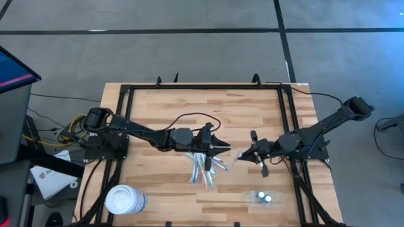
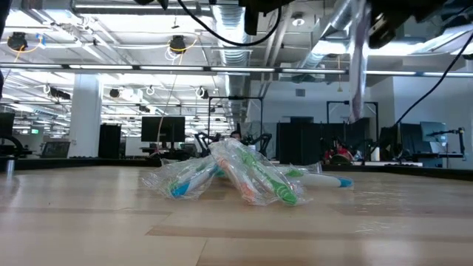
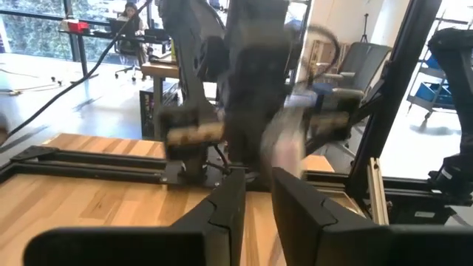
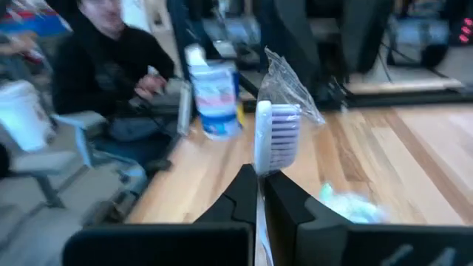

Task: Pick & Place toothbrushing station
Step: Put the purple toothbrush into the transparent organizer

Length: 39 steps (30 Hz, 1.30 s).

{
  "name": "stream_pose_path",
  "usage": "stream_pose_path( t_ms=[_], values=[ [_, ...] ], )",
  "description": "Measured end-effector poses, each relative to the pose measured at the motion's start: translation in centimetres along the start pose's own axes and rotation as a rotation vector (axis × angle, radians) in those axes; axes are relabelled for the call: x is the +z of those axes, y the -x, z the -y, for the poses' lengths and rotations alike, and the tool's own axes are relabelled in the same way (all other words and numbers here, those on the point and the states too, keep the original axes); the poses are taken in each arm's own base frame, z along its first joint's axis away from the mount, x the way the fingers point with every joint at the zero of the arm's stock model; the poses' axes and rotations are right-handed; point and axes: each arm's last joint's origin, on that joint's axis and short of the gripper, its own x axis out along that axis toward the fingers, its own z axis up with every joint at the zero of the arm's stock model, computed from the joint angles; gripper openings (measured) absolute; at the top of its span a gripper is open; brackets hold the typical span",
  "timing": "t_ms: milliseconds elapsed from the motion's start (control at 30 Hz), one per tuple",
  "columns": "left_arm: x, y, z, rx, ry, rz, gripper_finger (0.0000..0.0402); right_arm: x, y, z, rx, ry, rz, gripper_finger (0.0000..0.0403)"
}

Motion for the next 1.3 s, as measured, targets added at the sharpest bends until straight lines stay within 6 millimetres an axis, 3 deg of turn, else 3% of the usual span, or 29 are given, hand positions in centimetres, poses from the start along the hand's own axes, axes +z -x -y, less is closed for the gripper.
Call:
stream_pose_path(
  t_ms=[200, 667, 1300],
  values=[
    [-1.0, 0.3, -0.2, 0.003, -0.004, -0.031, 0.0057, 0.6, 2.3, -1.0, 0.083, 0.023, 0.003, 0.0001],
    [-1.0, 0.3, -0.2, 0.002, -0.003, -0.026, 0.0053, 0.6, 6.8, -2.5, 0.272, 0.037, -0.044, 0.0],
    [-1.0, 0.3, -0.2, 0.003, -0.003, -0.026, 0.0053, -0.1, 9.9, -4.5, 0.507, -0.027, -0.129, 0.0]
  ],
)
